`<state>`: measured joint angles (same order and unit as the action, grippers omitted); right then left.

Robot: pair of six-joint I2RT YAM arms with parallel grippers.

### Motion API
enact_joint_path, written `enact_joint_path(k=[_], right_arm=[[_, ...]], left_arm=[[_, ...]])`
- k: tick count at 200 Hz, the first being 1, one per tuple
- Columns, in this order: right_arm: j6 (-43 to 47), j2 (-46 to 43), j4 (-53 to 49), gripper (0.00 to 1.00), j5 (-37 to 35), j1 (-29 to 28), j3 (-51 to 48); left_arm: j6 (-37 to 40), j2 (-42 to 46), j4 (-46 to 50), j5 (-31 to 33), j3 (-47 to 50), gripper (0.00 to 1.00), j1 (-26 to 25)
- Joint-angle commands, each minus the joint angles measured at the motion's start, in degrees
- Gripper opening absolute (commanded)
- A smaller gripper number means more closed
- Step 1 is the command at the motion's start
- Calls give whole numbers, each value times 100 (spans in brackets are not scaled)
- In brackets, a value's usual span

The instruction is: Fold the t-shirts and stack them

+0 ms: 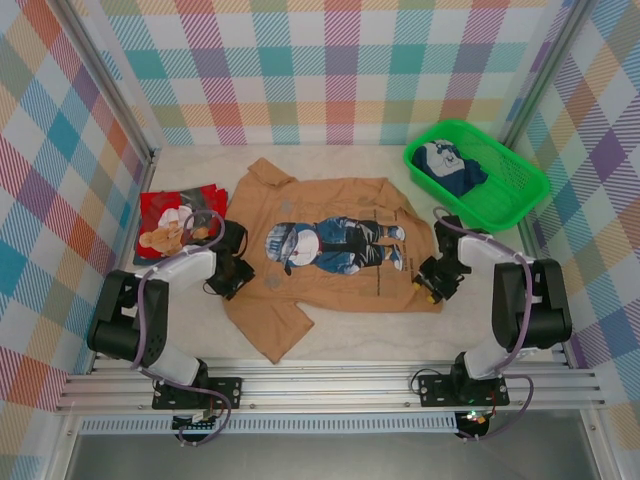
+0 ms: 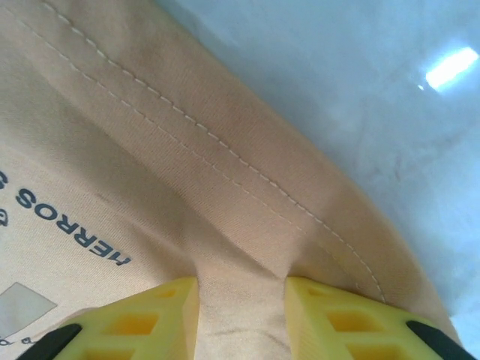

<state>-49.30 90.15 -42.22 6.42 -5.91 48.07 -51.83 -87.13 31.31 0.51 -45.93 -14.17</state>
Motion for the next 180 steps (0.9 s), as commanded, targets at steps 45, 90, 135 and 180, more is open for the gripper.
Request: enact_joint_path(k=[45, 90, 135, 180], right_arm=[[303, -330, -1237, 43, -1127, 101, 984], [-199, -1061, -1515, 43, -573, 200, 326], [-32, -913, -1333, 44, -299, 244, -50], [219, -1096, -1251, 44, -222, 716, -249]], left_arm=[[614, 838, 2049, -60, -1036, 58, -380], [124, 1797, 2490, -1164, 42, 47, -1429], [-564, 1823, 1293, -1651, 1125, 54, -2227], [-1585, 1900, 644, -1487, 1667, 51, -3076]])
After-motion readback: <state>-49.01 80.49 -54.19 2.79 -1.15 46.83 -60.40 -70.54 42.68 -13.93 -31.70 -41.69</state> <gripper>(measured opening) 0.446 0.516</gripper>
